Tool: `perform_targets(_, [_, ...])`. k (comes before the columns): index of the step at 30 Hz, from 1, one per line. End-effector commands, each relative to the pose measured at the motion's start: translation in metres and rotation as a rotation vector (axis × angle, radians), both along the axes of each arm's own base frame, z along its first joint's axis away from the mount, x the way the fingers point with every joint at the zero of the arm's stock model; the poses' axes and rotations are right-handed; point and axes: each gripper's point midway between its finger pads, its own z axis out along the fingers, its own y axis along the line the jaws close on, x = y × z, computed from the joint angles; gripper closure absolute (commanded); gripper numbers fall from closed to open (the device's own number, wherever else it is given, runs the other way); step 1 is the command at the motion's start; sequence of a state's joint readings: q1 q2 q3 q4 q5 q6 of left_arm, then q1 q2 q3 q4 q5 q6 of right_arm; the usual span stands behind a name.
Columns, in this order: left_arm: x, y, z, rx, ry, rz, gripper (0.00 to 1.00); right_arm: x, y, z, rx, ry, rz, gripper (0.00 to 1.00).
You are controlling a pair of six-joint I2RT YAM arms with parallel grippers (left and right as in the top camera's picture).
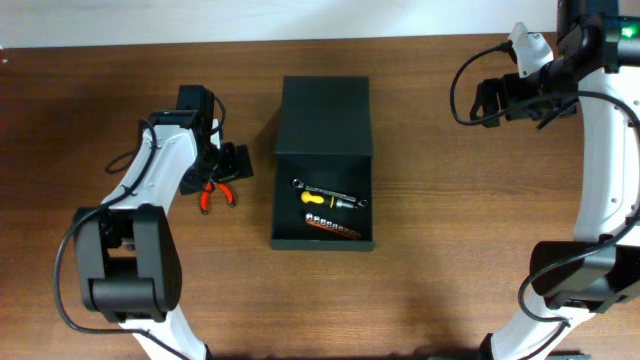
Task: Pack container
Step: 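Lower the left gripper onto the small red pliers and grasp them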
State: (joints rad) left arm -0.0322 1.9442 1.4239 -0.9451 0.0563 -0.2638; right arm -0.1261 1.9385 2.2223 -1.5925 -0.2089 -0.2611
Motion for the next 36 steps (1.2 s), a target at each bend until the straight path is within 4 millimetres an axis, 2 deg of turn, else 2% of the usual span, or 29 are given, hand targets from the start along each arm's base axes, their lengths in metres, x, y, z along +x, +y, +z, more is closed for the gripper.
perform_targets(1, [-0.001,0.019,-0.005,0.039,0.016,-0.089,0.01,0.000,-0.001,-0.001,0.013,0.002,-0.012,0.01])
perform_targets(9, [-0.001,0.047,-0.005,0.048,0.014,-0.119,0.01,0.000,-0.005,-0.002,-0.007,0.005,-0.017,0.01])
perform_targets(18, [-0.003,0.063,-0.008,0.132,0.023,-0.112,0.01,0.000,-0.005,-0.002,-0.007,0.005,-0.018,0.01])
perform_targets(27, [-0.008,0.067,-0.021,0.144,0.044,-0.126,0.01,0.000,-0.005,-0.002,-0.007,0.005,-0.018,0.01])
perform_targets(36, [-0.015,0.066,-0.044,0.135,0.107,-0.131,0.01,0.000,-0.005,-0.002,-0.007,0.005,-0.017,0.01])
